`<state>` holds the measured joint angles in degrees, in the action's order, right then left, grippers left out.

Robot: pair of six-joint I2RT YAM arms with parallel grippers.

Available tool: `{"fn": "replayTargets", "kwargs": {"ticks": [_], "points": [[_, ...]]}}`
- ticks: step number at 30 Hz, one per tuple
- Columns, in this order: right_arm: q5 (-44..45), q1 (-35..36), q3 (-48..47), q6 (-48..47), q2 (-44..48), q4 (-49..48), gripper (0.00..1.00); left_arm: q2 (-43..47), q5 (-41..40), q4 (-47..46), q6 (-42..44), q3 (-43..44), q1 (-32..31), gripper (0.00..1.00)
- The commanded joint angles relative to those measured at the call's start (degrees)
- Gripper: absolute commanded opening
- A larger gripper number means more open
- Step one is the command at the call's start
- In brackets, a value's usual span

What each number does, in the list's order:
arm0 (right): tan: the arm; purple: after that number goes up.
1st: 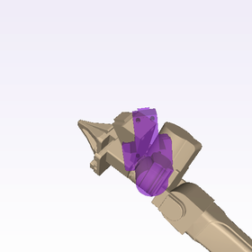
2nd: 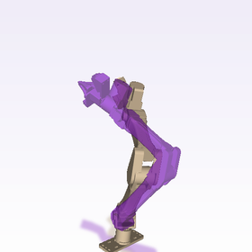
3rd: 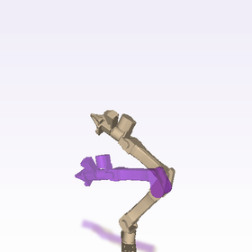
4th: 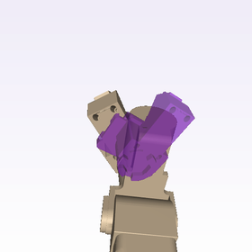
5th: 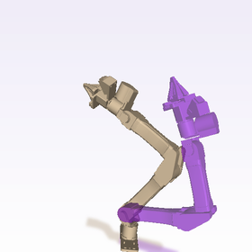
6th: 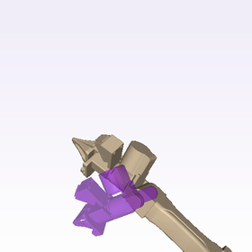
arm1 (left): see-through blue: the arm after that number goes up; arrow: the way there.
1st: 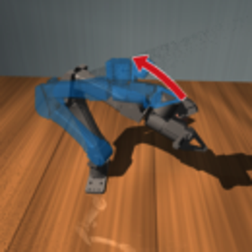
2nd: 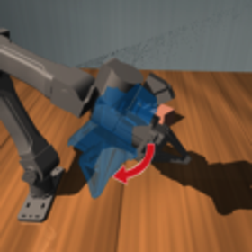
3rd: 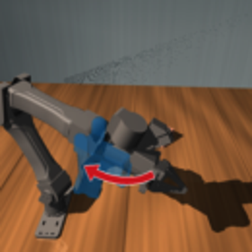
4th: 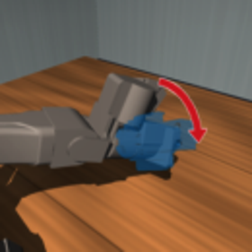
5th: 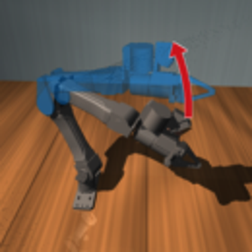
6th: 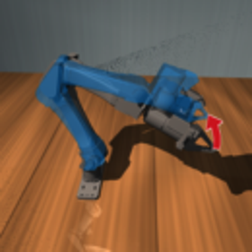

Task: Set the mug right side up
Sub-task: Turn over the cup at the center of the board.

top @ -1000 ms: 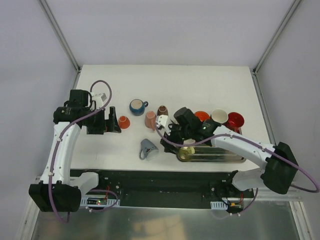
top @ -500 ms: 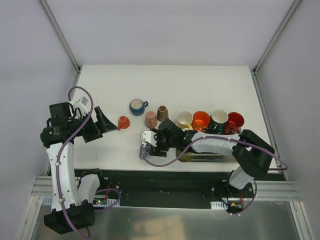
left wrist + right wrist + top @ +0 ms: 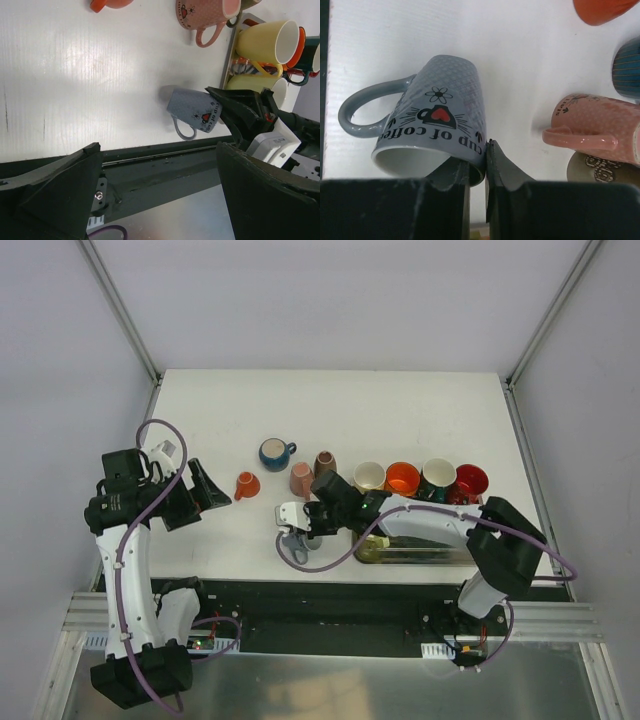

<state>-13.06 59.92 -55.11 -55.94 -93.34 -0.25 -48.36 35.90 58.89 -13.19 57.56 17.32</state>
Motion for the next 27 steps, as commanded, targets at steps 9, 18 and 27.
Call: {"fn": "replayTargets", "kwargs": {"ticks": [9,18,27], "points": [[-1.80,-2.53,-19.24,-29.48,-1.49,49.12,0.00,-0.60,4.62,-3.61,-0.70,-0.26,1.14,0.99],[3.56,-1.21,-24.33,-32.39,-10.54,46.58,0.08,-0.33,5.58,-3.52,-0.70,0.45,1.40,0.99],[3.22,1.69,-28.38,-32.04,-13.18,43.67,0.26,0.11,5.85,-3.52,-0.78,0.62,1.75,1.00]]}}
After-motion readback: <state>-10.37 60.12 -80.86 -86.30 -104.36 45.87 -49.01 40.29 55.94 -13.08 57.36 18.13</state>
